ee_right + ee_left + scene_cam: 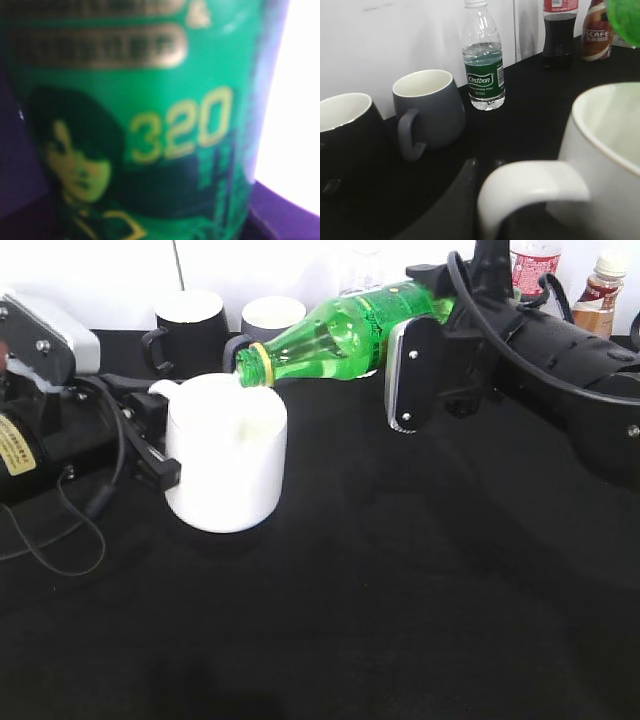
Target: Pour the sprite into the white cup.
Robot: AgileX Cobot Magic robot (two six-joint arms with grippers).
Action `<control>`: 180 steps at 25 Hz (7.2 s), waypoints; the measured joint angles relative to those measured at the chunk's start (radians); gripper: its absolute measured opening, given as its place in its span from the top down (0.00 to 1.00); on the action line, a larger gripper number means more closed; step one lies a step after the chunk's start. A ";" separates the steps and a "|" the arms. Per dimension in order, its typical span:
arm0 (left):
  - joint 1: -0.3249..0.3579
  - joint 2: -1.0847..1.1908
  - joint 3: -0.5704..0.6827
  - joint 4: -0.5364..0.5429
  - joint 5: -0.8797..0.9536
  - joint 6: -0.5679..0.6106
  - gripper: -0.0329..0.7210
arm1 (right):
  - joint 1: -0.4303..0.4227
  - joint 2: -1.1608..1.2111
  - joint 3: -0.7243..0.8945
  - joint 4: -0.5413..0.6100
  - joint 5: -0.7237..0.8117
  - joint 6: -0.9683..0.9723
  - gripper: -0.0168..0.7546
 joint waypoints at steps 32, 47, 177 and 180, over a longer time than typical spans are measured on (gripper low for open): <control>0.000 0.000 0.000 0.006 0.015 0.001 0.88 | 0.000 -0.002 0.000 -0.004 -0.036 -0.052 0.46; 0.000 0.000 0.000 0.006 0.017 0.002 0.88 | 0.000 -0.002 0.000 -0.004 -0.043 0.011 0.46; 0.143 -1.406 -0.052 -0.456 1.919 0.174 0.18 | -0.121 -1.349 0.269 -0.213 1.793 1.693 0.20; 0.143 -1.400 -0.036 -0.461 1.879 0.182 0.18 | -0.121 -1.349 0.269 -0.212 1.792 1.692 0.20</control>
